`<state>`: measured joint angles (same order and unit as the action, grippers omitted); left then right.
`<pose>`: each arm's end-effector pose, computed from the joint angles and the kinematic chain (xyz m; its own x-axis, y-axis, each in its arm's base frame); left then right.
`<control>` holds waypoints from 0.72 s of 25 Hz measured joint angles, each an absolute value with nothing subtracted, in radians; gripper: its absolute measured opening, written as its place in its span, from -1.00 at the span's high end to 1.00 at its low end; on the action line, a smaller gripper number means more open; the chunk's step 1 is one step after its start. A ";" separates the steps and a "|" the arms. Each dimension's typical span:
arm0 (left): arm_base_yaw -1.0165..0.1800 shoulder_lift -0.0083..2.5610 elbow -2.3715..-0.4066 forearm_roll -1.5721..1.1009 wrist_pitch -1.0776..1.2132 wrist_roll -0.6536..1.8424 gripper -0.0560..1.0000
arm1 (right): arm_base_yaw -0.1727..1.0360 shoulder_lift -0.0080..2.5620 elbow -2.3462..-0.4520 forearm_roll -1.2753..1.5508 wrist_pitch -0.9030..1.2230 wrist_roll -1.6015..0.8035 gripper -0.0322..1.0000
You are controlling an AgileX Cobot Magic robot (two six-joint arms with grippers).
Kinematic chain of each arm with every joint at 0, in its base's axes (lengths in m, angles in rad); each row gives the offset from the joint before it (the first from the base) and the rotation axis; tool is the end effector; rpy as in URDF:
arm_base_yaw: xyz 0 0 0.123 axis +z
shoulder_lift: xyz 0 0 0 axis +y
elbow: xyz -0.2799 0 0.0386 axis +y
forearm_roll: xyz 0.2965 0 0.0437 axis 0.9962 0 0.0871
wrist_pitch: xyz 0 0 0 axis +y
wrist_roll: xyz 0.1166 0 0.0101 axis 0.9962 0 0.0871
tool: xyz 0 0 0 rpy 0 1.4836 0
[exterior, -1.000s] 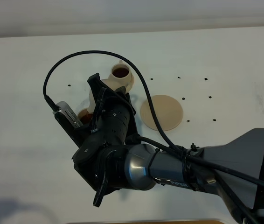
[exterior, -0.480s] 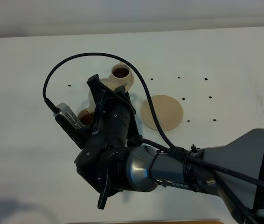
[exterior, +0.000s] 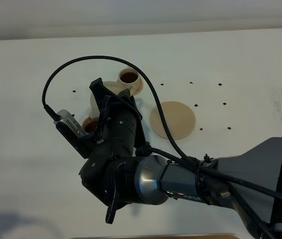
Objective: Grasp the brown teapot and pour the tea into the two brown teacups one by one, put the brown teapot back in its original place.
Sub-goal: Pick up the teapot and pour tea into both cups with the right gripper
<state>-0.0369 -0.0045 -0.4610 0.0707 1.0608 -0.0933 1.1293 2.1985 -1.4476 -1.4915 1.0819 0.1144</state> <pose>0.0676 0.0047 0.2757 -0.4834 -0.0408 -0.8744 -0.0455 0.9987 -0.0214 0.2984 0.3903 0.1163 0.0774 -0.9035 0.4216 -0.3451 -0.4210 -0.8389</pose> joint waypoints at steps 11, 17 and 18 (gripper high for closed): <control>-0.037 -0.005 -0.461 0.071 1.061 -0.093 0.30 | 1.129 2.199 -1.448 -1.511 1.076 0.116 0.71; -0.037 -0.005 -0.461 0.071 1.061 -0.093 0.30 | 1.129 2.199 -1.436 -1.516 1.076 0.090 0.71; -0.037 -0.005 -0.461 0.071 1.061 -0.093 0.30 | 1.129 2.199 -1.430 -1.516 1.076 0.087 0.71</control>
<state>-0.0369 -0.0045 -0.4610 0.0707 1.0608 -0.0933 1.1293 2.1985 -1.4296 -1.5165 1.0762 0.0873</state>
